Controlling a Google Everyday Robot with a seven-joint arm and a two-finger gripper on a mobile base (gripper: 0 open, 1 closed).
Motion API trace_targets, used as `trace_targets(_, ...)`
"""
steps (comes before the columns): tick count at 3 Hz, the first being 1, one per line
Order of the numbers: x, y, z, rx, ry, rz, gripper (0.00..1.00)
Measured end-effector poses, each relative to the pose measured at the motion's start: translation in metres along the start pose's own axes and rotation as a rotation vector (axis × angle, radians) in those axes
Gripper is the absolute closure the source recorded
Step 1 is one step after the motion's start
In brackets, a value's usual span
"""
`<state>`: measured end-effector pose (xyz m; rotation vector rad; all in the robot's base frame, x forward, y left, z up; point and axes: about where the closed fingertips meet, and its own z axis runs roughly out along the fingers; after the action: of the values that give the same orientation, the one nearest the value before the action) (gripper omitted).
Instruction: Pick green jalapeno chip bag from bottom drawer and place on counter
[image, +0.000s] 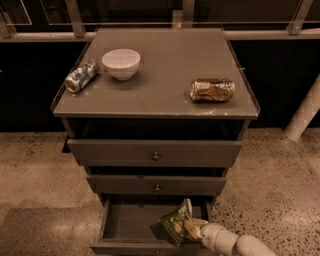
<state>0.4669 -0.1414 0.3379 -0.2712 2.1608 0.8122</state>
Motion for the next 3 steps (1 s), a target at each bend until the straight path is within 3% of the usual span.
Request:
trace_targets(1, -0.020, 0.027, -0.011, -0.009, 0.030, -0.056, 1.00)
trace_targets(2, -0.061, 0.098, -0.032, -0.028, 0.042, -0.176, 1.00)
trace_targets(3, -0.100, 0.176, -0.059, -0.070, 0.042, -0.339, 1.00)
